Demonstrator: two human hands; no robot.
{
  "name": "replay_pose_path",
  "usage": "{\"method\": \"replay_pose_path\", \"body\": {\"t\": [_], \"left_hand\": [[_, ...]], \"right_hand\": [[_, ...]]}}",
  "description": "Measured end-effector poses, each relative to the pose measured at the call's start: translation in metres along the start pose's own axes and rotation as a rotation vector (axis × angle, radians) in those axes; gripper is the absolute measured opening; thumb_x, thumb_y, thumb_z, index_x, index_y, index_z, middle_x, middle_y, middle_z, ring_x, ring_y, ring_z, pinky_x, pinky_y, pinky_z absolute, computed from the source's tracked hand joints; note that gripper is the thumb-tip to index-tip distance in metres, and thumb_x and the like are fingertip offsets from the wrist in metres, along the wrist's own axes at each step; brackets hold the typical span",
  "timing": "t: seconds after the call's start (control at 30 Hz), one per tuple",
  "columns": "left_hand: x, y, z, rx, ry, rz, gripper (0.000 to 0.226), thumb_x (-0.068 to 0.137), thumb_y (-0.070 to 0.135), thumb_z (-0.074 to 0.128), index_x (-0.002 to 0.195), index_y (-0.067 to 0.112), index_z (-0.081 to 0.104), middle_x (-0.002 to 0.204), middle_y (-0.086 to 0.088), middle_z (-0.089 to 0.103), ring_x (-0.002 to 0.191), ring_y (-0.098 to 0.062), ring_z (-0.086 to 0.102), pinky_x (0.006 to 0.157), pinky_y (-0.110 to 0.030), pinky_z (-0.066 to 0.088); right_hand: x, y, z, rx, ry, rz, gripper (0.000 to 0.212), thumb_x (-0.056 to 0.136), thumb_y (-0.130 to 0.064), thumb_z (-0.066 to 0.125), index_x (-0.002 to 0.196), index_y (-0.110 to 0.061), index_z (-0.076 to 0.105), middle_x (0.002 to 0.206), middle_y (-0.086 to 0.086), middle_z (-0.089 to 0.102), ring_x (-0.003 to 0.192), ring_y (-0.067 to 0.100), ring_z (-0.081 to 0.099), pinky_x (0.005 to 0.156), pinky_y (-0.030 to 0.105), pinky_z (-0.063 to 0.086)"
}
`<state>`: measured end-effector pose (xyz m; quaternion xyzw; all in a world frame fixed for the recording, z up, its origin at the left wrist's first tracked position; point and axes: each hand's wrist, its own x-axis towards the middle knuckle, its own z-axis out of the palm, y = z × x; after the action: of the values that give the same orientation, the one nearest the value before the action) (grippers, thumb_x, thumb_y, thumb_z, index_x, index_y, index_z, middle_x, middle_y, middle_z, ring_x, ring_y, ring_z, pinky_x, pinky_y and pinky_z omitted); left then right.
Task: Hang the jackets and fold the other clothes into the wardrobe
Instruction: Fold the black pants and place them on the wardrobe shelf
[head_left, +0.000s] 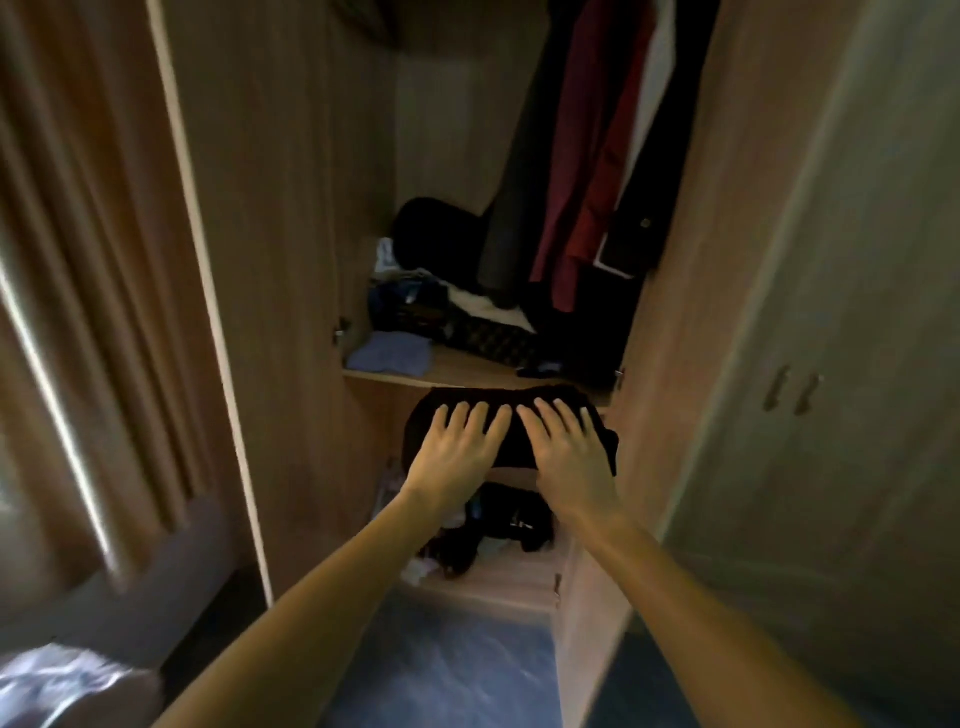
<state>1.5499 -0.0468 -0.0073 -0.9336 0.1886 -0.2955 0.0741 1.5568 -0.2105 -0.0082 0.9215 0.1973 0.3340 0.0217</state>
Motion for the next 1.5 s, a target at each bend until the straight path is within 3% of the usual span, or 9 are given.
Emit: {"method": "replay_pose_path", "body": {"t": [0.23,0.67,0.83,0.93,1.03,1.1,1.23,1.33,1.5], "left_hand": [[0.045,-0.103,0.074,0.003,-0.002,-0.039,0.06,0.071,0.013,0.076,0.127,0.006,0.055,0.112,-0.02,0.064,0.101,-0.039,0.063,0.083,-0.052,0.053],[0.153,-0.205,0.221,-0.03,-0.081,-0.019,0.062,0.067,0.006,0.073,0.127,0.005,0.054,0.111,-0.021,0.064,0.098,-0.04,0.063,0.082,-0.052,0.053],[0.217,-0.237,0.306,-0.008,-0.093,-0.042,0.042,0.082,0.013,0.041,0.122,0.007,0.055,0.104,-0.021,0.067,0.089,-0.039,0.066,0.076,-0.05,0.055],[0.259,-0.263,0.353,0.011,-0.149,-0.047,0.053,0.075,0.016,0.066,0.123,0.01,0.047,0.103,-0.02,0.067,0.087,-0.037,0.065,0.076,-0.048,0.055],[0.301,-0.298,0.393,0.026,-0.12,-0.059,0.075,0.062,0.031,0.084,0.123,0.011,0.046,0.104,-0.018,0.067,0.089,-0.035,0.066,0.079,-0.047,0.054],[0.326,-0.318,0.412,0.114,-0.091,-0.115,0.052,0.076,0.026,0.068,0.123,0.011,0.049,0.106,-0.019,0.066,0.095,-0.036,0.065,0.084,-0.05,0.052],[0.335,-0.349,0.47,0.094,-0.287,-0.369,0.052,0.069,0.013,0.07,0.12,0.01,0.064,0.112,-0.027,0.063,0.102,-0.041,0.063,0.082,-0.06,0.048],[0.307,-0.354,0.505,-0.044,-0.577,-0.462,0.082,0.054,0.015,0.09,0.128,0.008,0.057,0.118,-0.031,0.058,0.104,-0.044,0.061,0.077,-0.061,0.049],[0.282,-0.355,0.529,-0.1,-0.58,-0.488,0.07,0.044,0.013,0.086,0.111,0.004,0.068,0.104,-0.032,0.065,0.084,-0.046,0.066,0.057,-0.059,0.053]], "right_hand": [[0.104,-0.038,0.074,0.038,-0.082,-0.004,0.078,0.05,0.002,0.085,0.123,-0.007,0.06,0.122,0.017,0.062,0.115,0.037,0.057,0.095,0.058,0.045],[0.241,-0.027,0.225,0.067,-0.233,-0.006,0.069,0.079,-0.001,0.065,0.142,-0.012,0.038,0.145,0.013,0.042,0.137,0.033,0.034,0.114,0.052,0.023],[0.302,0.001,0.321,0.145,-0.232,-0.006,0.074,0.056,0.0,0.082,0.125,-0.01,0.058,0.123,0.015,0.062,0.116,0.035,0.057,0.098,0.056,0.044],[0.349,0.017,0.377,0.174,-0.238,-0.052,0.065,0.053,-0.004,0.081,0.116,-0.009,0.064,0.113,0.016,0.066,0.105,0.036,0.063,0.089,0.057,0.05],[0.4,0.027,0.427,0.171,-0.133,-0.111,0.04,0.075,-0.01,0.054,0.112,-0.01,0.067,0.11,0.016,0.068,0.101,0.035,0.065,0.087,0.055,0.051],[0.436,0.026,0.457,0.196,-0.159,-0.101,0.041,0.08,-0.015,0.043,0.113,-0.013,0.067,0.112,0.014,0.068,0.103,0.034,0.064,0.089,0.054,0.05],[0.471,0.013,0.515,0.307,-0.349,-0.088,0.061,0.076,-0.027,0.074,0.132,-0.014,0.053,0.14,0.019,0.047,0.128,0.036,0.046,0.102,0.056,0.038],[0.456,0.001,0.553,0.335,-0.661,-0.124,0.067,0.093,-0.037,0.054,0.149,-0.018,0.022,0.158,0.015,0.01,0.144,0.033,0.011,0.114,0.052,0.017],[0.441,-0.007,0.575,0.358,-0.711,-0.142,0.063,0.095,-0.038,0.046,0.149,-0.019,0.02,0.157,0.015,0.012,0.143,0.033,0.011,0.114,0.048,0.018]]}}
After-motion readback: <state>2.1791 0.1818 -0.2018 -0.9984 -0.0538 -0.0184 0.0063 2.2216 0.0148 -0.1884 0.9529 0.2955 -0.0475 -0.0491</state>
